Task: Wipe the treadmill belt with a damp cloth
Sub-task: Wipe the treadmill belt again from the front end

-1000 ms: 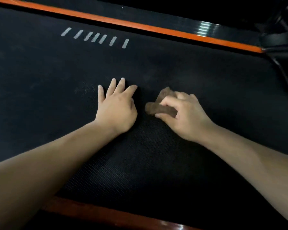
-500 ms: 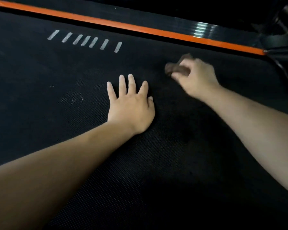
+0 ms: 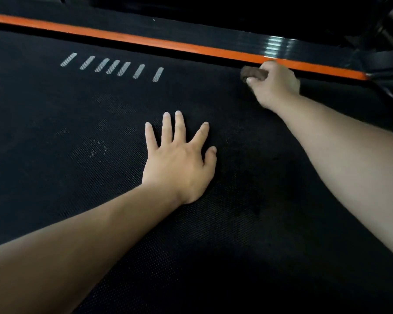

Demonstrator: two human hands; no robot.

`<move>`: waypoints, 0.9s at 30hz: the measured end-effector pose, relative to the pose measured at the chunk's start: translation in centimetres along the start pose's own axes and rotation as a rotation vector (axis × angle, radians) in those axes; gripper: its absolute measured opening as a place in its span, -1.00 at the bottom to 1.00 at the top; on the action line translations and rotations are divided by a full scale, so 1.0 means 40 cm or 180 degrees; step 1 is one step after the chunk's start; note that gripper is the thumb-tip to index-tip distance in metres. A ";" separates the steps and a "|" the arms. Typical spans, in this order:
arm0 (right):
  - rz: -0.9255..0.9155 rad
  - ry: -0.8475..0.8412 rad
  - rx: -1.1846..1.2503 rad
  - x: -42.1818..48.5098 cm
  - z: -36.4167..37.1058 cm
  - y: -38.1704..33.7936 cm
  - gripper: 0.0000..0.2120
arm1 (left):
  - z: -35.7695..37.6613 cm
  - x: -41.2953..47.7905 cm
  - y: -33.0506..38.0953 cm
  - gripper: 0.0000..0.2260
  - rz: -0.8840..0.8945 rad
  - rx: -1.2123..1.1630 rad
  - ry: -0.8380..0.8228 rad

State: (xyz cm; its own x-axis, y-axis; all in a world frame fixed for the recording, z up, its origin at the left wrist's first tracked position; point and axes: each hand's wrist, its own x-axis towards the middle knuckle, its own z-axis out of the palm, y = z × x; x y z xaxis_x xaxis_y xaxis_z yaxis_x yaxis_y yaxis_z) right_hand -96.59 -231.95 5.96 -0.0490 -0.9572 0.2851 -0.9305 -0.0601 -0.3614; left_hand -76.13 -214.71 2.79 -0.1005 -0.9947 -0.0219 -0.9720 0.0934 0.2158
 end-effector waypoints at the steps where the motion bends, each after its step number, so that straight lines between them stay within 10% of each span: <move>1: 0.0016 0.0017 -0.0049 0.000 0.015 -0.007 -0.83 | -0.001 0.001 0.001 -0.44 0.0003 -0.0005 -0.0010; 6: -0.0841 -0.0422 0.0122 -0.059 0.031 -0.027 -0.80 | -0.001 0.003 0.004 -0.44 -0.0009 0.0057 -0.0002; 11: 0.0324 0.0195 -0.0180 0.080 0.015 0.024 -0.77 | -0.002 0.004 0.001 -0.45 0.0019 0.0013 -0.0011; 17: -0.0473 -0.0292 0.0103 -0.001 0.026 0.019 -0.77 | -0.004 0.004 0.005 -0.45 -0.0005 0.0060 -0.0013; 22: 0.0378 0.0224 -0.0244 0.072 -0.011 0.062 -0.76 | -0.004 0.004 0.003 -0.45 0.0009 0.0043 0.0014; 27: -0.0192 -0.0414 0.0131 -0.038 -0.025 0.058 -0.78 | -0.001 0.004 0.005 -0.45 -0.0009 0.0070 0.0005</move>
State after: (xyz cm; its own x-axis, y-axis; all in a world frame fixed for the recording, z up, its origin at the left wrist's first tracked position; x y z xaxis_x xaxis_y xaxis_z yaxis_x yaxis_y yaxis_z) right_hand -99.04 -230.35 5.56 0.0566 -0.9800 0.1910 -0.9145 -0.1277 -0.3840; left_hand -76.33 -214.86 2.85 -0.0972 -0.9950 -0.0209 -0.9767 0.0914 0.1943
